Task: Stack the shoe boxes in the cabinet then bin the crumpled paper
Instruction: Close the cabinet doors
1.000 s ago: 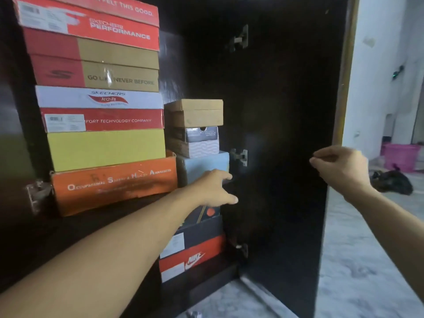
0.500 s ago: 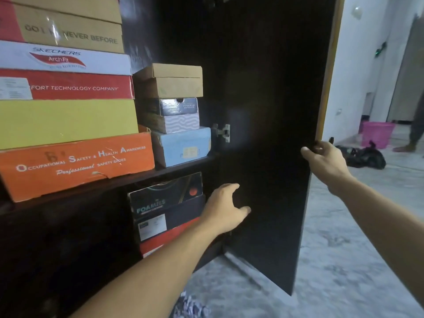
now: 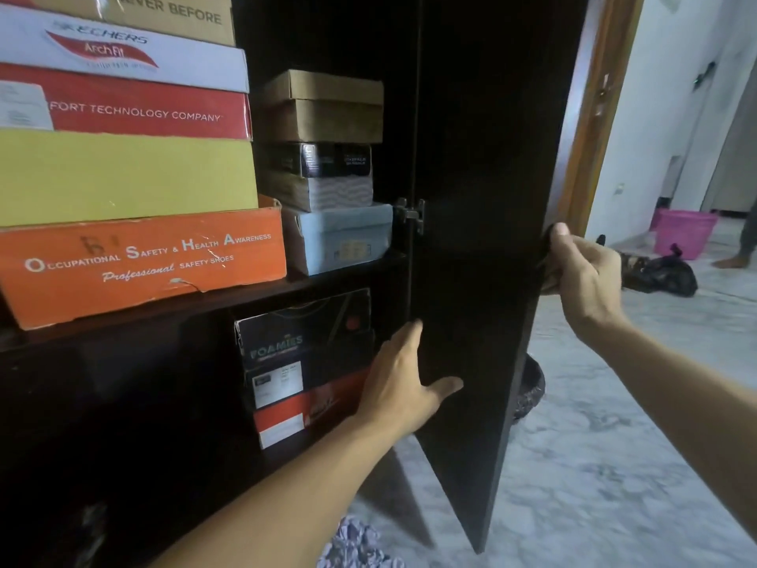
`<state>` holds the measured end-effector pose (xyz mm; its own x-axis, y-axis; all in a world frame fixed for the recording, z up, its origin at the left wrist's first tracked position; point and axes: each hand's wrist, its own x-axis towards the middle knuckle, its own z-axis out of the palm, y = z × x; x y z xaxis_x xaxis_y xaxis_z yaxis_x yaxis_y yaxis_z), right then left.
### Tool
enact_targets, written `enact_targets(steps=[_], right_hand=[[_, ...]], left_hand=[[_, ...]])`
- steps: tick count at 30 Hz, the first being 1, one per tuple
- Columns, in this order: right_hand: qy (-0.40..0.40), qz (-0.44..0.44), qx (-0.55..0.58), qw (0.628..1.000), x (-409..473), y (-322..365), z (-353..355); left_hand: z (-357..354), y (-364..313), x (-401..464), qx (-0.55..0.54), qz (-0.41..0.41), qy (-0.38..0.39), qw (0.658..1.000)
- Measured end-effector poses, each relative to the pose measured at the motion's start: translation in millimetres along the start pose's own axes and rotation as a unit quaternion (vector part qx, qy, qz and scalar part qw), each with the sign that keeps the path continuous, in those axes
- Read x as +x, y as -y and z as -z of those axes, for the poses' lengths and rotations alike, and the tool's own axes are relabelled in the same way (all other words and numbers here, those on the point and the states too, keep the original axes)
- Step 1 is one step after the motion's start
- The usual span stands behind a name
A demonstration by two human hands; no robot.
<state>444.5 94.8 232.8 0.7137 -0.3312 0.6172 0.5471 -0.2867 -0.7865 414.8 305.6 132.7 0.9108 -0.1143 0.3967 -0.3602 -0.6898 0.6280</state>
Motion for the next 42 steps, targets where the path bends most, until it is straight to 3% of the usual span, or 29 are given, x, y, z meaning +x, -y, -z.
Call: enact_targets(steps=[4, 10, 15, 19, 25, 29, 35, 42], right_hand=[[0.11, -0.046, 0.117, 0.986, -11, 11, -23], [0.225, -0.048, 0.037, 0.972, -30, 19, -73], [0.207, -0.02, -0.014, 0.978, -31, 15, -114], [0.218, 0.023, -0.026, 0.975, -26, 17, -139], [0.23, 0.081, -0.078, 0.967, -26, 7, -166], [0.276, 0.106, -0.175, 0.939, -30, -10, -181], [0.245, 0.111, -0.223, 0.937, -30, -19, -210], [0.221, 0.114, -0.237, 0.939, -32, -23, -234]], left_hand=[[10, 6, -7, -0.004, -0.025, -0.056, 0.998], [23, 21, -14, 0.061, -0.052, -0.144, 0.986], [36, 42, -15, 0.127, -0.06, -0.196, 0.971], [49, 47, -12, 0.27, -0.091, -0.206, 0.936], [66, 70, -4, 0.364, -0.038, -0.225, 0.903], [72, 79, 2, 0.367, 0.004, -0.225, 0.903], [84, 91, 15, 0.369, 0.026, -0.215, 0.904], [84, 104, 26, 0.259, 0.057, -0.171, 0.949]])
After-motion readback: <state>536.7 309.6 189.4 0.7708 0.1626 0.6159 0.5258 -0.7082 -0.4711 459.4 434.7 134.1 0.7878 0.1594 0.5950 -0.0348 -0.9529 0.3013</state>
